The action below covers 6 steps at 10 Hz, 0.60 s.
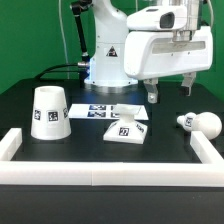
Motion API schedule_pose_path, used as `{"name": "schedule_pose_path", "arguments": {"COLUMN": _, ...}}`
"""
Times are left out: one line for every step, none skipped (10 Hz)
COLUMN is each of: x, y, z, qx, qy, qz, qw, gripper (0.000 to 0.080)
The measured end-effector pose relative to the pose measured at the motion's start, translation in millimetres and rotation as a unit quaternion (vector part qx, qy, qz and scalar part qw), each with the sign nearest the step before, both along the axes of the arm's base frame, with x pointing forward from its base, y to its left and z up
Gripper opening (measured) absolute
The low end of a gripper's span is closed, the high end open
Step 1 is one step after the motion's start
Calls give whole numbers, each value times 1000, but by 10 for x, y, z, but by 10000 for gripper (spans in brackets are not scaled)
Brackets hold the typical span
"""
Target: Assemble lamp
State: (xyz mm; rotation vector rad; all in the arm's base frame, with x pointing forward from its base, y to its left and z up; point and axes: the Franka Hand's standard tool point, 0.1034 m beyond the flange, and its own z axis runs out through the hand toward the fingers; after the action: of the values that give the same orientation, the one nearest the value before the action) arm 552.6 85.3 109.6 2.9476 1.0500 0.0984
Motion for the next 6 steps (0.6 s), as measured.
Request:
{"name": "schedule_pose_path", "arguments": {"x": 0, "y": 0, "z": 0, "qx": 0, "qy": 0, "qz": 0, "qw": 1000, "gripper": 700}}
{"name": "schedule_pose_path", "arguments": {"x": 0, "y": 0, "z": 1, "qx": 0, "qy": 0, "qz": 0, "qw": 1000, "gripper": 700}}
{"name": "schedule_pose_path", "arguments": {"x": -1, "y": 0, "z": -1, "qx": 1, "qy": 0, "qz": -1, "qw": 1000, "gripper": 700}}
{"name": "schedule_pose_path", "arguments": {"x": -3, "y": 0, "z": -5, "qx": 1, "qy": 1, "qz": -1, "qw": 1000, "gripper": 700}}
{"name": "schedule_pose_path", "arguments": {"x": -3, "y": 0, "z": -6, "qx": 1, "qy": 1, "qz": -1, "qw": 1000, "gripper": 700}}
{"name": "schedule_pose_path", "arguments": {"x": -4, "y": 0, "z": -7, "qx": 1, "qy": 1, "qz": -1, "qw": 1000, "gripper": 700}}
